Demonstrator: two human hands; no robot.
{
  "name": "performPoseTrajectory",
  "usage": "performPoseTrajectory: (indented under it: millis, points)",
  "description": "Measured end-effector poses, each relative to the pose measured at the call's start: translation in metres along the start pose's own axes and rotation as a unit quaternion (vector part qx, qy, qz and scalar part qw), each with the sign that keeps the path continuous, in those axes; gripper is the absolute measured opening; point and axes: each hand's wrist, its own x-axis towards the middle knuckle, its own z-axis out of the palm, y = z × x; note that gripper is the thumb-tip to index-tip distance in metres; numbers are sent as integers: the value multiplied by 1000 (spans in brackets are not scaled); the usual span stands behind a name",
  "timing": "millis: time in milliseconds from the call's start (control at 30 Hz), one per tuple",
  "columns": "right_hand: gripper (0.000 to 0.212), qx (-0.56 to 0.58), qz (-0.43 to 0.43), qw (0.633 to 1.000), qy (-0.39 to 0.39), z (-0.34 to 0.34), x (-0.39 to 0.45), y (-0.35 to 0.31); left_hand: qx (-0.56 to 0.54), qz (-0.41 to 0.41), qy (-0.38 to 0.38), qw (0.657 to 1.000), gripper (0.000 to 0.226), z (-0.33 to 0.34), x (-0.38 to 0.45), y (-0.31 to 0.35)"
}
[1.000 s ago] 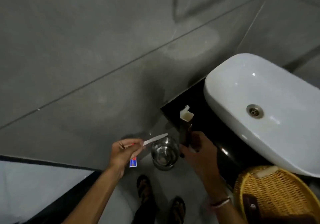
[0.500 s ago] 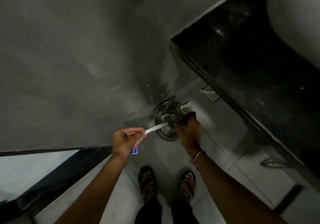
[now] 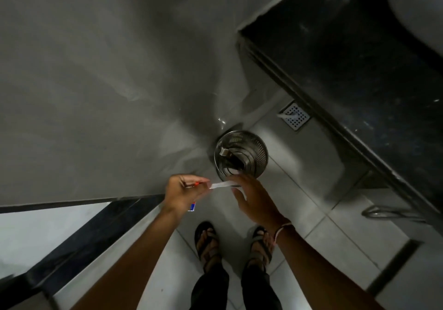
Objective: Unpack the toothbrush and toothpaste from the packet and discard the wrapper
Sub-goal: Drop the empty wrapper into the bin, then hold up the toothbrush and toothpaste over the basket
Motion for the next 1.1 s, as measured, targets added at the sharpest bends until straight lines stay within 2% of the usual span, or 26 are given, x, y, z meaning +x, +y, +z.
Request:
performPoseTrajectory:
  millis: [133, 233, 300, 400, 500, 600, 733, 833, 967, 1100]
  points:
    - [37, -71, -28, 997, -16, -35, -21, -41, -30, -14, -31, 999, 26, -6, -26, 45]
    - [34, -70, -7, 997, 17, -68, -40, -68, -84, -19, -26, 996, 9, -12, -47, 90]
    - [34, -61, 22, 997, 52, -90, -55, -88, -107, -7, -18, 994, 8, -20, -59, 125]
    - [29, -43, 62, 987, 140, -116, -76, -121, -171, 7, -37, 985, 14, -30, -75, 175]
    - [26, 95, 110, 959, 242, -142, -90, -158, -196, 46, -93, 975, 18, -30, -92, 222]
    - [21, 149, 84, 929, 328, -177, -101, -192, -217, 94, -131, 963, 16, -16, -109, 269]
    - [19, 207, 25, 885, 416, -219, -117, -221, -89, 167, -232, 954, 16, 13, -139, 324]
    - [19, 266, 14, 834, 482, -247, -138, -225, 19, 235, -254, 938, 16, 51, -158, 358]
    - [20, 289, 50, 784, 548, -281, -178, -211, 123, 300, -301, 897, 22, 117, -180, 380]
    - [24, 320, 84, 712, 619, -302, -221, -186, 170, 293, -355, 871, 25, 181, -200, 376]
